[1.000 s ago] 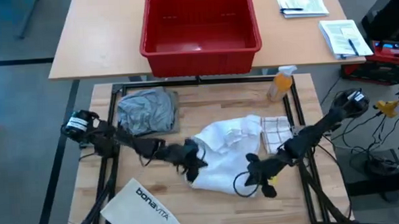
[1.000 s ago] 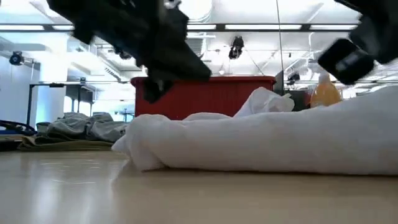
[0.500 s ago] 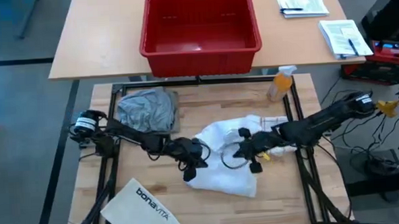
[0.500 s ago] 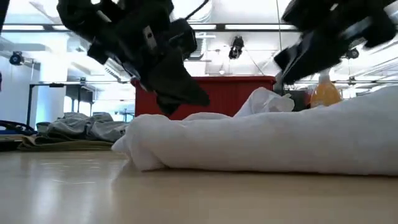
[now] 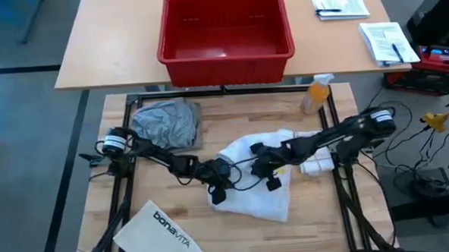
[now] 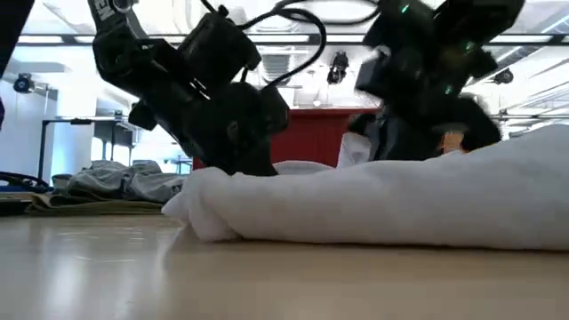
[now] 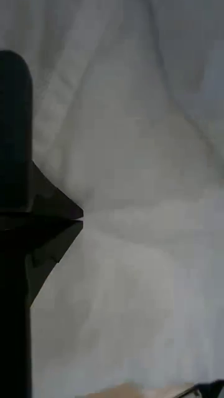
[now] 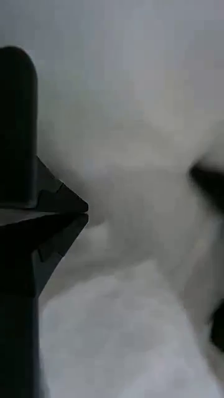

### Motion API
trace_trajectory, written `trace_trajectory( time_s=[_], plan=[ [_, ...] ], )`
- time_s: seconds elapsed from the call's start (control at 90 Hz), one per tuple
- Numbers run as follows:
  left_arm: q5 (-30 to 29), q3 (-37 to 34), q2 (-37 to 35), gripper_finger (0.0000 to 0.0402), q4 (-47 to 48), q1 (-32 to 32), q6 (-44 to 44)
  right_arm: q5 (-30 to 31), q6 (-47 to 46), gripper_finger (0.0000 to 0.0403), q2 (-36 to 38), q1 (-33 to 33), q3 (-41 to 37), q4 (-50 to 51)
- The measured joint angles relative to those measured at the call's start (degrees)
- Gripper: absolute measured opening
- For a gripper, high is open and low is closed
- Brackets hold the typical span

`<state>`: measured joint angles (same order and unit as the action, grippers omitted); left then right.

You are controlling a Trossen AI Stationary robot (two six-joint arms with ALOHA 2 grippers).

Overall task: Fold laundry
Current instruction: Fold the white long sleeve shirt

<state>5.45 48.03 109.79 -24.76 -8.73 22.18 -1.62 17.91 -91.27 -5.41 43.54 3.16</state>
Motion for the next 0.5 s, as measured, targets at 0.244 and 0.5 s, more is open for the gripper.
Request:
trace_trajectory(
  time_s=[0.244, 0.5],
  plan=[
    [-0.02, 0.02, 0.34, 0.0000, -0.28, -0.22, 0.82, 6.75, -1.44, 0.0000, -2.91, 4.39, 5.24, 0.79],
    [0.00, 0.02, 0.34, 0.0000, -0.29, -0.22, 0.42, 18.10, -5.68, 0.0000, 1.91, 15.81, 7.87, 2.41]
  ],
)
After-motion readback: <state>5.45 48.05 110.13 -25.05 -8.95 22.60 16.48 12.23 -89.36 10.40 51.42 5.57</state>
